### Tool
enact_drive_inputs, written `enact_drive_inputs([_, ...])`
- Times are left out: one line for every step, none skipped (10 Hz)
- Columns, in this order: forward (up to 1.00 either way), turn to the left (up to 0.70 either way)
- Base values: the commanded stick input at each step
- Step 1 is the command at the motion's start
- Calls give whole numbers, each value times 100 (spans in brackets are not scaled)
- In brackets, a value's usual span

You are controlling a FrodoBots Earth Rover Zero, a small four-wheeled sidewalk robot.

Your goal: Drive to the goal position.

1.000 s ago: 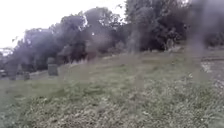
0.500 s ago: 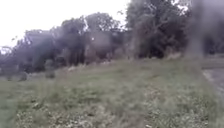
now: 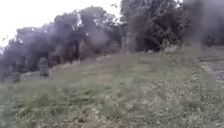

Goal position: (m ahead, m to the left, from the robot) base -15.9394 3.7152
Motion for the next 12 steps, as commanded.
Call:
enact_drive_inputs([45, -27])
enact_drive_inputs([45, -27])
enact_drive_inputs([45, -27])
enact_drive_inputs([45, -27])
enact_drive_inputs([45, -27])
enact_drive_inputs([45, -27])
enact_drive_inputs([45, -27])
enact_drive_inputs([45, -27])
enact_drive_inputs([45, -27])
enact_drive_inputs([45, -27])
enact_drive_inputs([45, -27])
enact_drive_inputs([45, -27])
